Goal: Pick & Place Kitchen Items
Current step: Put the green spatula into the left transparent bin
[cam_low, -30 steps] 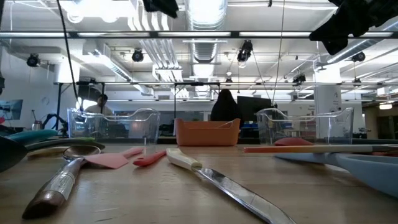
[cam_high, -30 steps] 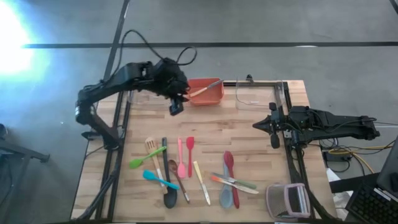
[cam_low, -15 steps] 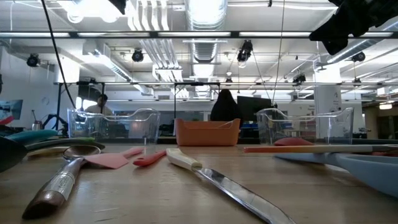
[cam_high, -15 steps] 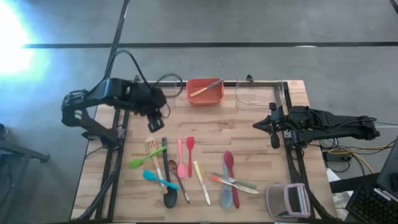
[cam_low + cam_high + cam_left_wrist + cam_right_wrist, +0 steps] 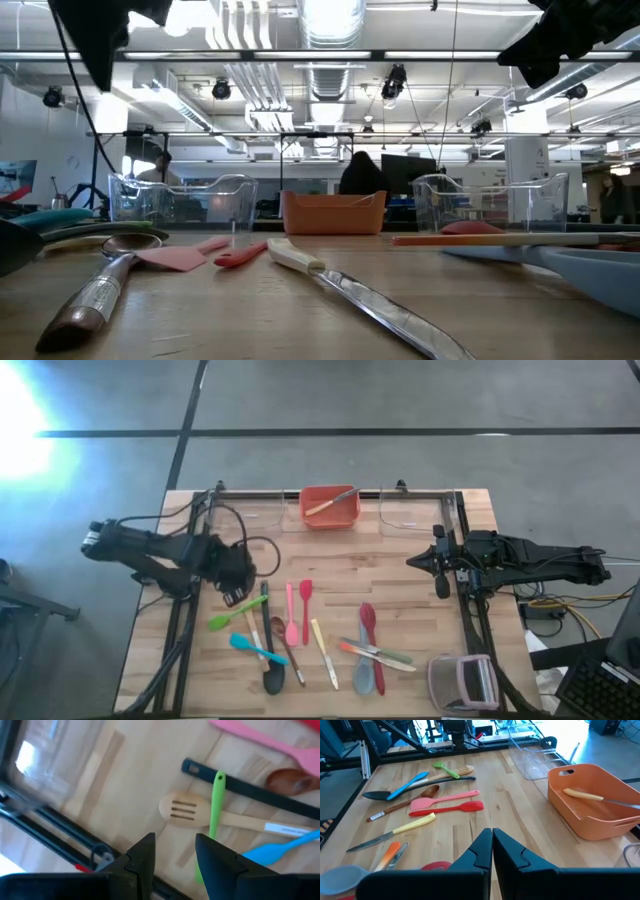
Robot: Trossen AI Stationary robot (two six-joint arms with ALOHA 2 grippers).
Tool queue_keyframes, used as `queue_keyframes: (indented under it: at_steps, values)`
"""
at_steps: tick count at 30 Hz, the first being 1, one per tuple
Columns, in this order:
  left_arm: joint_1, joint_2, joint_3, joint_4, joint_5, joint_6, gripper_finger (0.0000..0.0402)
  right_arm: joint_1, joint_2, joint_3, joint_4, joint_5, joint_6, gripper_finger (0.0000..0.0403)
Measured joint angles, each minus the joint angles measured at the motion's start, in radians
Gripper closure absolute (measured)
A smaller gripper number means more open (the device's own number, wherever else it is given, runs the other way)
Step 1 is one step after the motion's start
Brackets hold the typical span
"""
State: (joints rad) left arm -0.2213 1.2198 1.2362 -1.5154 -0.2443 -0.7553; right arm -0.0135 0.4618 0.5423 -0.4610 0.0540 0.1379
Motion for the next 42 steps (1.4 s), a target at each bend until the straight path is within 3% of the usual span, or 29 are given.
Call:
queue_keyframes:
  at_steps: [12, 18, 31, 38, 42]
  values:
    - [-0.145, -0.092, -0.312, 0.333, 0.028, -0.157, 0.0259, 0.000, 0.000, 0.000, 0.000, 0.000, 0.000, 0.0394]
    - [-0.160, -0.091, -0.390, 0.407, 0.035, -0.172, 0.0259, 0.000, 0.000, 0.000, 0.000, 0.000, 0.000, 0.0394]
    - [-0.183, -0.091, -0.521, 0.475, 0.111, -0.362, 0.0259, 0.000, 0.000, 0.000, 0.000, 0.000, 0.000, 0.0394]
    - [-0.203, -0.091, -0.602, 0.656, 0.163, -0.365, 0.0259, 0.000, 0.000, 0.000, 0.000, 0.000, 0.000, 0.0394]
    - [-0.206, -0.091, -0.624, 0.659, 0.181, -0.366, 0.0259, 0.000, 0.000, 0.000, 0.000, 0.000, 0.000, 0.0394]
